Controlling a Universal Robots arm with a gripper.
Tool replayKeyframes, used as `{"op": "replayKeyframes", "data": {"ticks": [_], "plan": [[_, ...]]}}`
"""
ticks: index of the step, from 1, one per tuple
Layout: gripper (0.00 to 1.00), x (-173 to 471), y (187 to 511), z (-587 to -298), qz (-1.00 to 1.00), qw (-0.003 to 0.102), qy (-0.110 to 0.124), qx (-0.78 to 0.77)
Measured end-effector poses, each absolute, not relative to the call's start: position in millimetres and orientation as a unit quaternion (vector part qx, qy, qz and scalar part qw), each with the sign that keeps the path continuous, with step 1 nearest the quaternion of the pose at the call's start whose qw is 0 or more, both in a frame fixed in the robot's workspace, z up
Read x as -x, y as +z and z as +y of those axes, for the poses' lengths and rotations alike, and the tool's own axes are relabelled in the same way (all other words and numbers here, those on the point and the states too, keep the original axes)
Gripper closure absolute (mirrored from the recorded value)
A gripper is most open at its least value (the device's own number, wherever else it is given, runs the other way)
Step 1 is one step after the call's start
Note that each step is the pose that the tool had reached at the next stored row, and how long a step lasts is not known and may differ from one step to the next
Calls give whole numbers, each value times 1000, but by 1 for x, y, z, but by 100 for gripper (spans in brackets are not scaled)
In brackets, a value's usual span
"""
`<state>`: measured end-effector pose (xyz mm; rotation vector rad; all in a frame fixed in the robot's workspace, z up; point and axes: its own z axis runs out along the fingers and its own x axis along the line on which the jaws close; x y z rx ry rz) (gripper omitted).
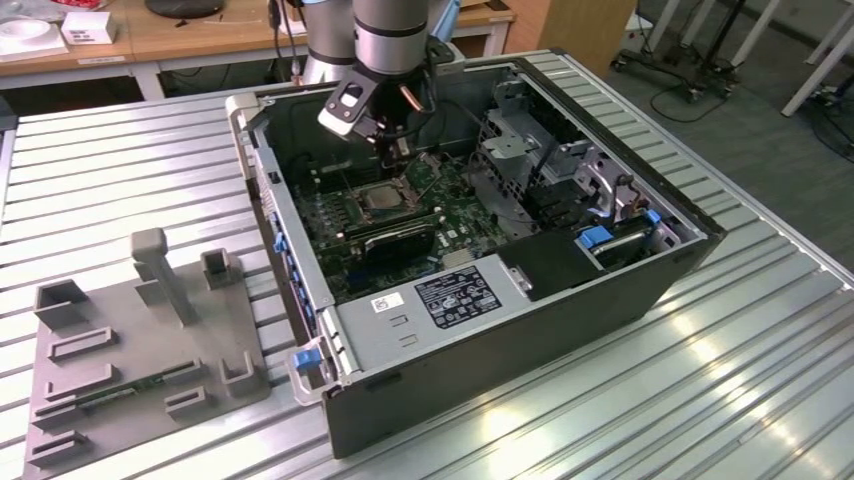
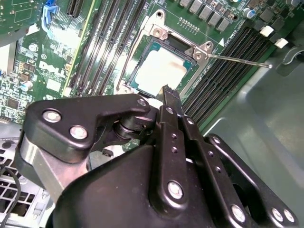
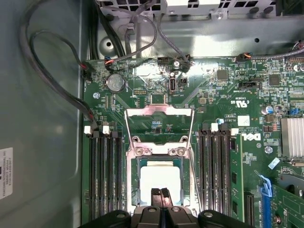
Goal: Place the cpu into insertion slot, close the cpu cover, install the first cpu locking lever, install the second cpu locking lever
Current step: 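Close the cpu cover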
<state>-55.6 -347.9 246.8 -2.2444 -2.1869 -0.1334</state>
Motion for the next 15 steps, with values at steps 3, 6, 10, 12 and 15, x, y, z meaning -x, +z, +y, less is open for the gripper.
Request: {"op": "replayKeyframes", "data": {"ticks": [3, 6, 10, 12, 15], "plan": [[89, 56, 250, -348, -697, 3, -42, 716], [89, 56, 252, -348, -697, 3, -43, 716], [89, 56, 253, -348, -697, 3, -43, 716], [89, 56, 254, -348, -697, 3, -43, 716], [89, 56, 254, -348, -697, 3, -43, 716]]}}
